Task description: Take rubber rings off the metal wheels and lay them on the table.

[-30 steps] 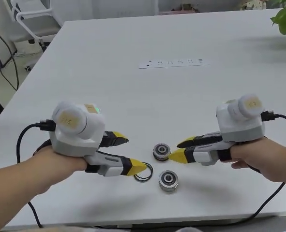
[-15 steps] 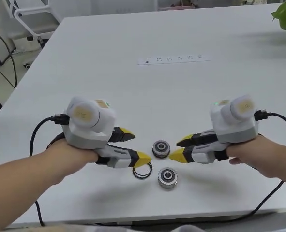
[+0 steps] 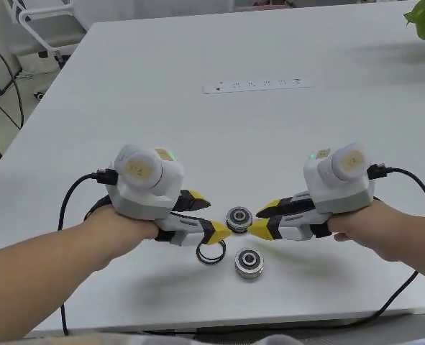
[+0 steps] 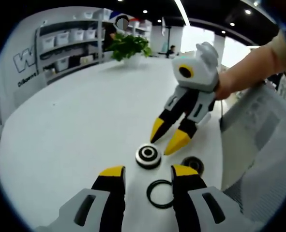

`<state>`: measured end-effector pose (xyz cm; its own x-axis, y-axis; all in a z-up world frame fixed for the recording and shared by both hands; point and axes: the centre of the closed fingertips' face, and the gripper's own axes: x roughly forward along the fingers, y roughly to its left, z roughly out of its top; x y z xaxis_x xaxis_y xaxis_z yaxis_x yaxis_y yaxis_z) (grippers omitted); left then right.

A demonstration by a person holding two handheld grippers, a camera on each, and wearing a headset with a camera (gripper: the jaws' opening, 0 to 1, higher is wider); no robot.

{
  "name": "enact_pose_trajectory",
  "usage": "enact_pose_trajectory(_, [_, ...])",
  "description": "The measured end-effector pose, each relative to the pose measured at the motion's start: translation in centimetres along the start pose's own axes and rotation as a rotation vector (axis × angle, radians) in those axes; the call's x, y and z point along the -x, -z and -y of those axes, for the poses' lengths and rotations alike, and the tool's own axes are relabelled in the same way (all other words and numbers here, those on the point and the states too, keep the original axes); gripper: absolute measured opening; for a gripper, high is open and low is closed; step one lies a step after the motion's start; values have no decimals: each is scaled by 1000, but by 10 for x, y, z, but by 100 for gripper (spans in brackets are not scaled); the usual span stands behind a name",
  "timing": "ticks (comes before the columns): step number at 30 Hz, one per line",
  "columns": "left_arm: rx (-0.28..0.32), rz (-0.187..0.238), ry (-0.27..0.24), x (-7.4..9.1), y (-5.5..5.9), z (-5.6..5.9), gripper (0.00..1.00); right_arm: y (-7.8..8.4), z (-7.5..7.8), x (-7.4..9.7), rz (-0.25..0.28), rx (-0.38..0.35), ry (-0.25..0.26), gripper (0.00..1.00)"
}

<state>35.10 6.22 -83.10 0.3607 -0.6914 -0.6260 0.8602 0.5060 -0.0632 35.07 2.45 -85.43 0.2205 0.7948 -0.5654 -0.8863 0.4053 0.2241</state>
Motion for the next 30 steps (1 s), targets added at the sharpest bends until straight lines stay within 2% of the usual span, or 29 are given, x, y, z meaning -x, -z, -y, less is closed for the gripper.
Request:
enact_pose_trajectory(15, [-28, -4, 13, -15, -7, 5, 29, 4, 6, -5, 1, 29, 2, 13])
enact_pose_trajectory(27, [-51, -28, 19, -27, -7, 4, 24, 4, 8, -6, 15, 22, 4, 10])
enact_pose_trajectory(30, [-88, -38, 13, -30, -6, 4, 22, 4, 7, -7, 17, 22, 3, 10])
